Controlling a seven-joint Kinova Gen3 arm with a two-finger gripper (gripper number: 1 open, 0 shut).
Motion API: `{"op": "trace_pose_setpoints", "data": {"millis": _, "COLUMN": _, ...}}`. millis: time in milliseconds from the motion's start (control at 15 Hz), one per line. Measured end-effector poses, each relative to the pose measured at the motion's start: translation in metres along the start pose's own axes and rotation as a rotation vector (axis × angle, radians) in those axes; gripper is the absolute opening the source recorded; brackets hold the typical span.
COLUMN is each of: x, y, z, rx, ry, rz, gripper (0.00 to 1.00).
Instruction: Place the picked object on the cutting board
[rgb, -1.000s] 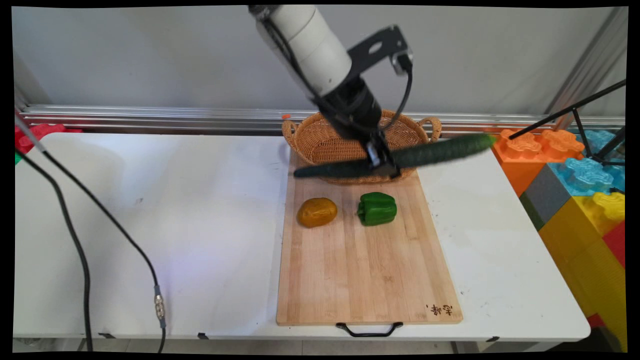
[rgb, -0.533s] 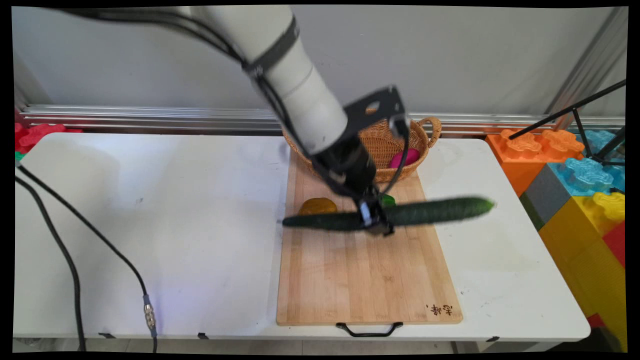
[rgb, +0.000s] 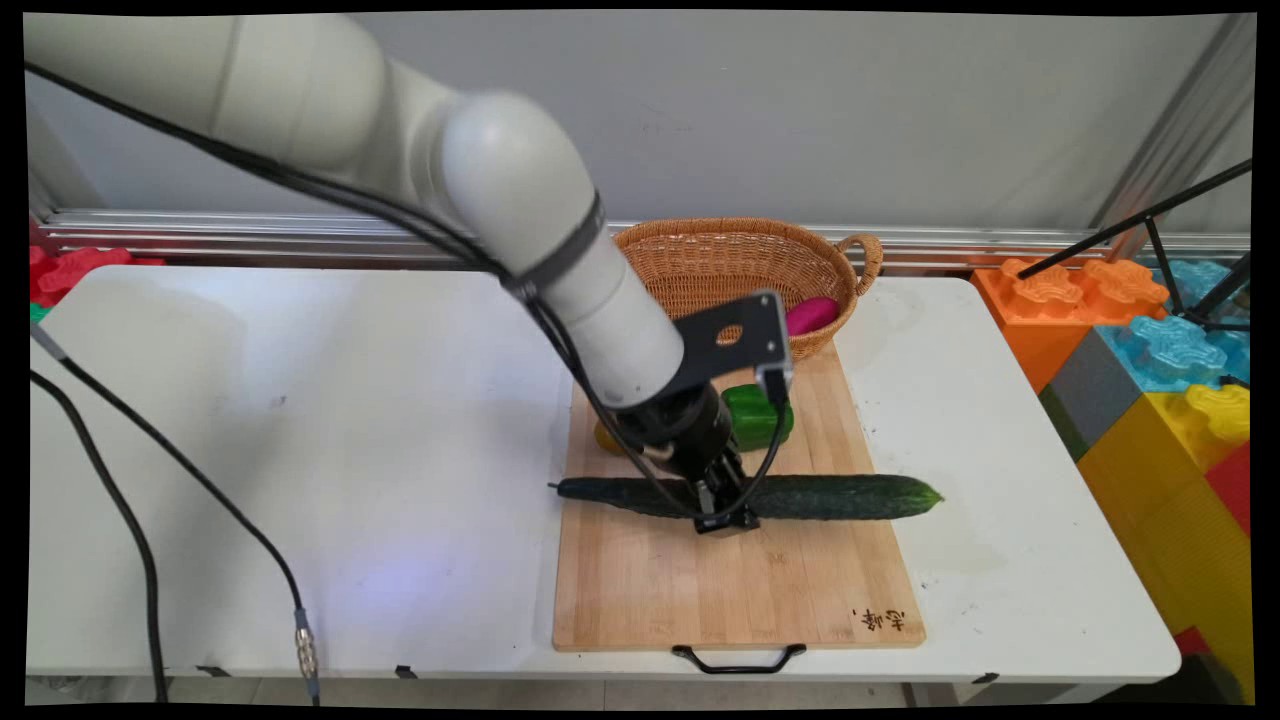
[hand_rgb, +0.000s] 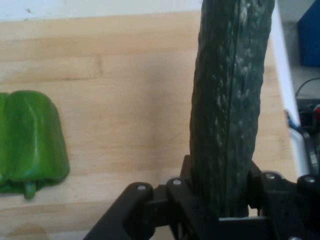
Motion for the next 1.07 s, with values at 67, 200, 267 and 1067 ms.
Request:
{"op": "trace_pose_setpoints", "data": {"millis": 67, "x": -0.004, "y": -0.001, "z": 0.008, "rx": 0.01, "ry": -0.004, "rz": 0.014, "gripper": 0.0}}
{"op": "trace_pose_setpoints", "data": {"millis": 200, "x": -0.012, "y": -0.003, "z": 0.024, "rx": 0.029, "ry": -0.011, "rz": 0.038, "gripper": 0.0}}
{"op": "trace_pose_setpoints", "data": {"millis": 267, "x": -0.014, "y": -0.003, "z": 0.029, "rx": 0.035, "ry": -0.013, "rz": 0.046, "gripper": 0.0}}
{"op": "trace_pose_setpoints", "data": {"millis": 1067, "x": -0.035, "y": -0.006, "z": 0.066, "rx": 0.067, "ry": -0.038, "rz": 0.081, "gripper": 1.0}}
